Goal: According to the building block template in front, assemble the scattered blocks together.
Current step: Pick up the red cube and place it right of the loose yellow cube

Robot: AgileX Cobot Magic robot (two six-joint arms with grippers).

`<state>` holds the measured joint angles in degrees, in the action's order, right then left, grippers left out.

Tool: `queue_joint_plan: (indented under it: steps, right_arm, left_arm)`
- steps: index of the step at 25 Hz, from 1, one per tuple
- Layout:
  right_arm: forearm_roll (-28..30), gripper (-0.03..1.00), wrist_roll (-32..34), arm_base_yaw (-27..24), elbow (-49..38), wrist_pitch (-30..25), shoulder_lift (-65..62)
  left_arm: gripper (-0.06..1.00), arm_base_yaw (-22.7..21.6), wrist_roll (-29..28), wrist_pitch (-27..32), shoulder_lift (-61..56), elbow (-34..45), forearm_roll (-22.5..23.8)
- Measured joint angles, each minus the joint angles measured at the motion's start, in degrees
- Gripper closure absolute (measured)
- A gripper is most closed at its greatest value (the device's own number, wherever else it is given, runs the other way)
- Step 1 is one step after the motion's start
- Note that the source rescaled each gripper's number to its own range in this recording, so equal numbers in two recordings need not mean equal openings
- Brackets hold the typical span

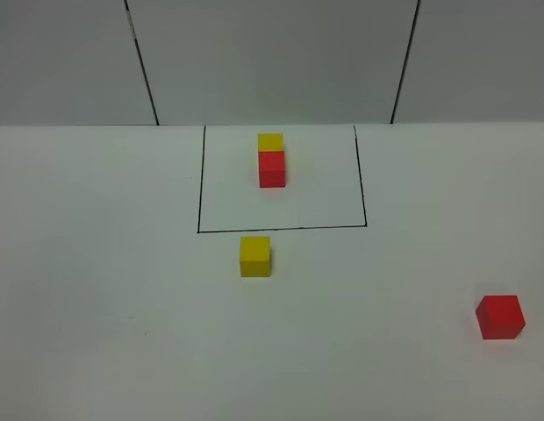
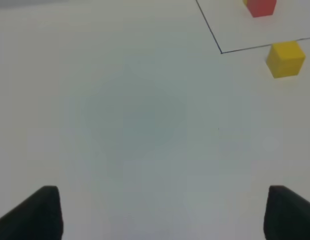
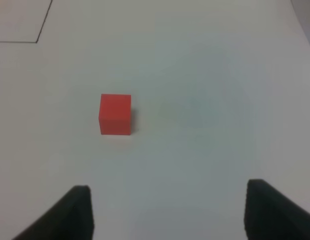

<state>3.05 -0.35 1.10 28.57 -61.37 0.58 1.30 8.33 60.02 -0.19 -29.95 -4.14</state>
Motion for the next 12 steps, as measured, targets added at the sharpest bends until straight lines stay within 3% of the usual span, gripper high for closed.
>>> queue_joint_plan:
  steps: [12]
  right_arm:
    - [0.0, 0.62, 0.0, 0.0, 0.0, 0.0, 0.0]
  left_arm:
    - [0.17, 0.0, -1.5, 0.2, -0.1, 0.9, 0.6]
